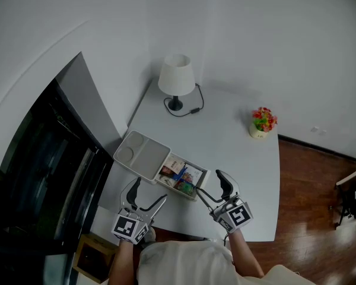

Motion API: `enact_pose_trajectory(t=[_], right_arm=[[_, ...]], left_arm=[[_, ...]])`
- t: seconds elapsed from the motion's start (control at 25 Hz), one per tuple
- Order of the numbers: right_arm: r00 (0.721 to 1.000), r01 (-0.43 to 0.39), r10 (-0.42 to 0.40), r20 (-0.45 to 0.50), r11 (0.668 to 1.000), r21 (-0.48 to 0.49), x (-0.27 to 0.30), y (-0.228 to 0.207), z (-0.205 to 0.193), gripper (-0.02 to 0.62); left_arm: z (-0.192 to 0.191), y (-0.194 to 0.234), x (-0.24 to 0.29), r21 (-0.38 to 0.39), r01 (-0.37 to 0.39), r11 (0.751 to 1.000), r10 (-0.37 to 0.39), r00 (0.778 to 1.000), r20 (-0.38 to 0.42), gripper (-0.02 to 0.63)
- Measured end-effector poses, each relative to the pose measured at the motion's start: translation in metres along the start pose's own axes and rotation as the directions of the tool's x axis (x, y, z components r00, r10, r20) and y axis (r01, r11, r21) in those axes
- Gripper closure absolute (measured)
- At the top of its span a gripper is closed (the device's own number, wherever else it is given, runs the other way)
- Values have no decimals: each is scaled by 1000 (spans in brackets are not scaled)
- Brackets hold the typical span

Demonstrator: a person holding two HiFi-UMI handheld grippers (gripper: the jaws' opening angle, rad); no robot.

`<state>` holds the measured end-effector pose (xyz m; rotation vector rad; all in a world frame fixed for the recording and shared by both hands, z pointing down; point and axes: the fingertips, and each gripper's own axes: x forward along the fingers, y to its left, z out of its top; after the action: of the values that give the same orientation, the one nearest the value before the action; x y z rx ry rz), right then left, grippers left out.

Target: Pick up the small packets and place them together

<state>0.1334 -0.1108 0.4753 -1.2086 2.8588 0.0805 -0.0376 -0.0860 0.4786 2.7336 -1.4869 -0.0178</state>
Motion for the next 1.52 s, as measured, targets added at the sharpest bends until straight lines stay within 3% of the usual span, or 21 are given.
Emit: enact_pose_trajectory(t=[0.44,0.64,0.76,1.24,1.32,1.52], right_arm=[[997,-23,25,-74,999,24,-1,-3,-19,235],[980,20,-19,-199,1000,6,2,-11,-53,236],[958,1,-1,-288,1000,2,9,-10,-82,236],[809,-196,151,-569,980,-19,107,3,-205,241],[780,-219,171,-603,976,-7,122,3,-220,297],[705,-265,193,-682,964,0,150,4,-249,304]], left_arm=[[-11,8,3,10,-16,1000,17,999,-34,181],[-17,11,2,28,-13,1000,14,998,-58,189],[-22,14,-1,21,-20,1000,22,998,-67,195],[-31,25,-15,5,-43,999,44,994,-100,201],[-31,28,-18,-7,-53,999,52,993,-108,201],[-38,36,-27,-18,-84,996,81,989,-121,206]])
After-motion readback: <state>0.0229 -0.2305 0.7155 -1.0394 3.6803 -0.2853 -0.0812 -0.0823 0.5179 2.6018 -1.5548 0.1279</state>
